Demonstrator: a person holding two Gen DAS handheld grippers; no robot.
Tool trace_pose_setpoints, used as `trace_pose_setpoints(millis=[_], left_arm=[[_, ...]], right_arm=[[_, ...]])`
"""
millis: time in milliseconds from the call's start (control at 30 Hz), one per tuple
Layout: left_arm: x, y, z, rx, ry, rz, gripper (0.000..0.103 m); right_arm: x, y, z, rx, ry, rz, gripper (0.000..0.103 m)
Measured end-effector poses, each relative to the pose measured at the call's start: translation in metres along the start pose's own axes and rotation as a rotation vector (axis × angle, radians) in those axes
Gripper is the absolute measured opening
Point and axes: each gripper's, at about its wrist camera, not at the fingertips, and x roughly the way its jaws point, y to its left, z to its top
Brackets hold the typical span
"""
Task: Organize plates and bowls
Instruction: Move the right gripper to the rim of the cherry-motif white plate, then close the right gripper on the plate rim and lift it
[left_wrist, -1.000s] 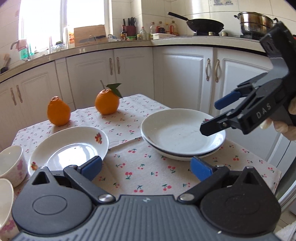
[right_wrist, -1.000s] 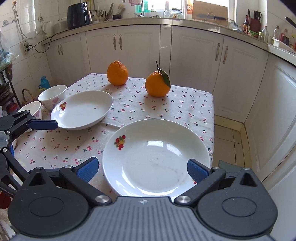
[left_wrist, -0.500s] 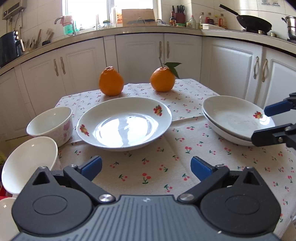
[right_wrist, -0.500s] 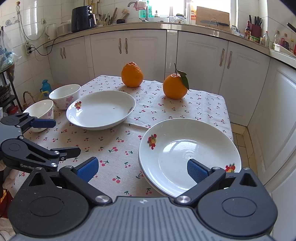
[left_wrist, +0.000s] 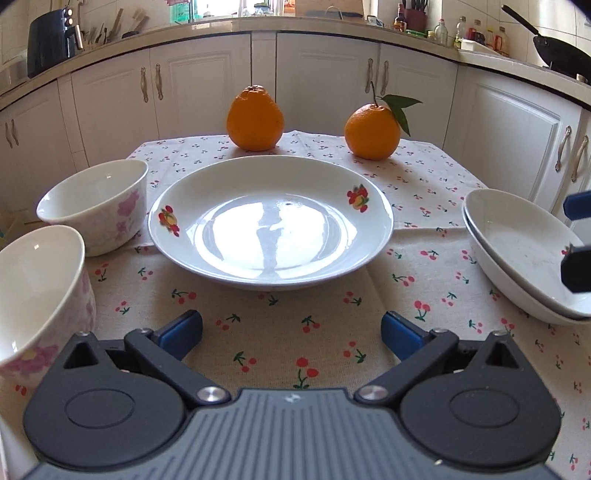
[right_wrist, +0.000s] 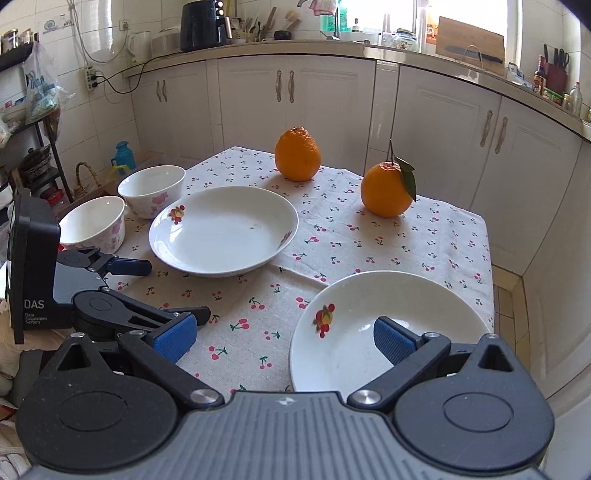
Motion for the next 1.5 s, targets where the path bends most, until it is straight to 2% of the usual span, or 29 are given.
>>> trace_pose_setpoints(millis=[333,467,733,1033,1100,1267,1500], left_arm=[[0.008,0.000,0.006,-0.017,0.003,0.046,0.103],[0.009,-0.003,0.009,0.014,-0.015,0.082,0.102],[0.011,0.001,0.011,-0.005,-0.015,0.074,0.102],[0.011,0.001,0.013,0.000,-0.032,0.077,0.100],[0.012,0.002,0.014,-0.003,-0.031,0.074,0.100],[0.013,0.002,0.016,-0.008,-0.031,0.067,0.093],[0.014,0.004,0.017,-0.012,-0.028,0.060,0.093]], right_arm=[[0.043,-0.015,0.041,-0.077,0.027,0.125,0.103],[0.062,-0.016,0.059,-0.138,0.055,0.182,0.103],[0.110,-0.021,0.100,-0.213,0.136,0.331,0.103],[0.177,-0.023,0.133,-0.269,0.204,0.395,0.102],[0.191,-0.023,0.139,-0.276,0.218,0.421,0.100],[0.222,-0.022,0.149,-0.288,0.258,0.467,0.084],[0.247,-0.026,0.153,-0.259,0.296,0.537,0.080]])
